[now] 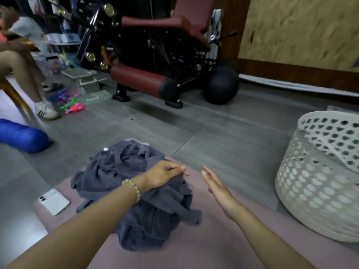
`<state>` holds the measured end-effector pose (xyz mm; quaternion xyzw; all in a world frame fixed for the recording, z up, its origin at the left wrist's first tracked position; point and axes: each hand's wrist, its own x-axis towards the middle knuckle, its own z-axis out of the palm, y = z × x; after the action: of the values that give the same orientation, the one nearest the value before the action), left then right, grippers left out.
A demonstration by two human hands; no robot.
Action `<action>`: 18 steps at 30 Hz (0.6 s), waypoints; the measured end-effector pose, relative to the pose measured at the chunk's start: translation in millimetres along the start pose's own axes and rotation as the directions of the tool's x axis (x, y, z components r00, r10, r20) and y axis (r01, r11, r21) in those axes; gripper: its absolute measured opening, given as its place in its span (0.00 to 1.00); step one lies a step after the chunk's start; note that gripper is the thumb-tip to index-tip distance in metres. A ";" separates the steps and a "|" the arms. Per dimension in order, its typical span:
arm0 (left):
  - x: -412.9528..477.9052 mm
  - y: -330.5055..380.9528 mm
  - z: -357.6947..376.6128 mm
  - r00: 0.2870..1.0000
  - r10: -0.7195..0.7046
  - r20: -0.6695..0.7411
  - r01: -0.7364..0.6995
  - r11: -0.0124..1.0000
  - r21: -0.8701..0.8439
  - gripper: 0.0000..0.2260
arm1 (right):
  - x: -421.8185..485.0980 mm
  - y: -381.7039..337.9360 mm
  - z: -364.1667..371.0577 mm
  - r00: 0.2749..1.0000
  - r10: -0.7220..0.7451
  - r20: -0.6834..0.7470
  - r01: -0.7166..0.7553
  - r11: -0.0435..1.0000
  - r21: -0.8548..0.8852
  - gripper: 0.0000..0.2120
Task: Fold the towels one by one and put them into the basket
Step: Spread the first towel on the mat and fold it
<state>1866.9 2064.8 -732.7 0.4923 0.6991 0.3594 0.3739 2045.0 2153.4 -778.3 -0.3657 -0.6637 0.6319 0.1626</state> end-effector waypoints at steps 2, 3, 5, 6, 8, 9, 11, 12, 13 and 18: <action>-5.1 33.9 4.7 0.993 0.048 0.109 -0.051 0.998 0.023 0.07 | -22.0 -26.2 -15.3 0.998 -0.042 0.053 0.043 0.999 -0.020 0.25; -8.1 50.1 7.9 0.986 0.082 0.143 -0.082 0.997 -0.001 0.05 | -35.6 -37.7 -22.8 0.995 -0.045 0.084 0.046 0.999 -0.017 0.26; -17.9 82.9 13.2 0.973 0.136 0.186 -0.132 0.991 -0.034 0.04 | -61.7 -52.4 -33.5 0.987 -0.036 0.160 0.038 0.999 -0.009 0.26; -25.3 101.5 17.0 0.964 0.154 0.214 -0.149 0.988 -0.040 0.03 | -76.7 -58.6 -38.1 0.984 -0.030 0.176 0.032 0.999 -0.007 0.27; -40.0 137.2 26.6 0.940 0.181 0.290 -0.168 0.983 -0.071 0.03 | -103.3 -64.3 -49.3 0.986 -0.034 0.164 0.030 0.999 0.028 0.36; -46.4 154.0 32.2 0.927 0.191 0.323 -0.172 0.981 -0.089 0.03 | -116.1 -67.5 -56.6 0.986 -0.050 0.158 0.043 0.998 0.048 0.38; -56.9 186.2 44.9 0.902 0.225 0.369 -0.194 0.974 -0.119 0.03 | -146.6 -79.9 -72.9 0.987 -0.062 0.149 0.053 0.996 0.066 0.30; -61.8 201.8 51.3 0.892 0.244 0.380 -0.210 0.969 -0.129 0.03 | -165.0 -87.0 -82.6 0.987 -0.060 0.147 0.052 0.997 0.057 0.24; -65.2 216.3 57.4 0.888 0.260 0.379 -0.225 0.965 -0.135 0.02 | -186.3 -93.7 -94.7 0.989 -0.054 0.137 0.050 0.998 0.031 0.19; -84.4 282.3 86.0 0.898 0.314 0.307 -0.263 0.945 -0.197 0.09 | -293.4 -98.6 -180.3 0.990 0.128 0.066 -0.112 0.973 -0.203 0.15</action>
<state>2080.5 2068.1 -512.4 0.6147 0.5155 0.3737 0.4656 2339.0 2087.0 -584.8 -0.3942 -0.7061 0.5851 0.0605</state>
